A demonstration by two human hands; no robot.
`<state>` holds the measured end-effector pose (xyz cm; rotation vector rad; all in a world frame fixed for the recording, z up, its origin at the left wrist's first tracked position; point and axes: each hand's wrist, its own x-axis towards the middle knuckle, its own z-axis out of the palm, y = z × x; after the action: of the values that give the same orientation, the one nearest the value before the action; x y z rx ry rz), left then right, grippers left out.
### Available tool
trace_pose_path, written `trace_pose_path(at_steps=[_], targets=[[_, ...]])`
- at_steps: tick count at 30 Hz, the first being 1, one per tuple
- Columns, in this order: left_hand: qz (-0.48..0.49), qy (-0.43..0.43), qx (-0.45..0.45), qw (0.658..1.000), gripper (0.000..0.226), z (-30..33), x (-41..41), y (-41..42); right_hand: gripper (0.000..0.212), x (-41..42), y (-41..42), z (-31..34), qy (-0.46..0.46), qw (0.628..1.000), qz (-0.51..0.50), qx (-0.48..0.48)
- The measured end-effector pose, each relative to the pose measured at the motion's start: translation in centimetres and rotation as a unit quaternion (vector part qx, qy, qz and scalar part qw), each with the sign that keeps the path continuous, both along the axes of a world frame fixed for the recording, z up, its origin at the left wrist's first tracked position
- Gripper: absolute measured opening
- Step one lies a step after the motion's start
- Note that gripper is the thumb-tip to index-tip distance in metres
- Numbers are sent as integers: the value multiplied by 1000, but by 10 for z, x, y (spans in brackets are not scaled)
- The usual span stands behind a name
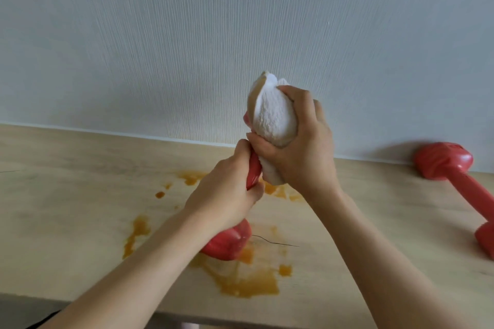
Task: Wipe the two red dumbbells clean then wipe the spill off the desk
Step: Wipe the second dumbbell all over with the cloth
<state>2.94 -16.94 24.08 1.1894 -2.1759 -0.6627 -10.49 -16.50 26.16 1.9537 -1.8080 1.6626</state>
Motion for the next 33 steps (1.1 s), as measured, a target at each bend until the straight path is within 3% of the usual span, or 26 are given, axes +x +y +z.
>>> trace_pose_path(at_steps=[5, 11, 13, 16, 18, 20, 25, 29, 33], targets=[[-62, 53, 62, 995, 38, -2, 7, -10, 66, -19, -6, -12, -68, 991, 117, -24], [-133, 112, 173, 969, 43, -4, 7, -15, 65, -23, 1, -10, -78, 991, 108, -17], [-122, 88, 130, 980, 41, -1, 7, -15, 61, -19, 7, -4, -64, 995, 77, -12], [-7, -8, 33, 999, 39, 0, 4, 1, 63, -11, 13, 3, -38, 999, 6, -5], [84, -80, -94, 989, 27, -4, -3, 19, 63, -2, 16, 5, -31, 999, -41, 4], [126, -83, -182, 972, 15, -11, -10, 28, 65, 7, 18, 6, -9, 998, -65, -1], [96, -68, -85, 989, 24, -9, -2, 14, 70, 10, 14, 5, 3, 998, -69, 4], [43, -50, -50, 997, 31, -6, 9, -3, 72, 0, 7, 1, -33, 999, 15, -13], [-40, 95, 62, 993, 31, -8, 13, -9, 71, -9, 1, -3, -92, 989, 114, -37]])
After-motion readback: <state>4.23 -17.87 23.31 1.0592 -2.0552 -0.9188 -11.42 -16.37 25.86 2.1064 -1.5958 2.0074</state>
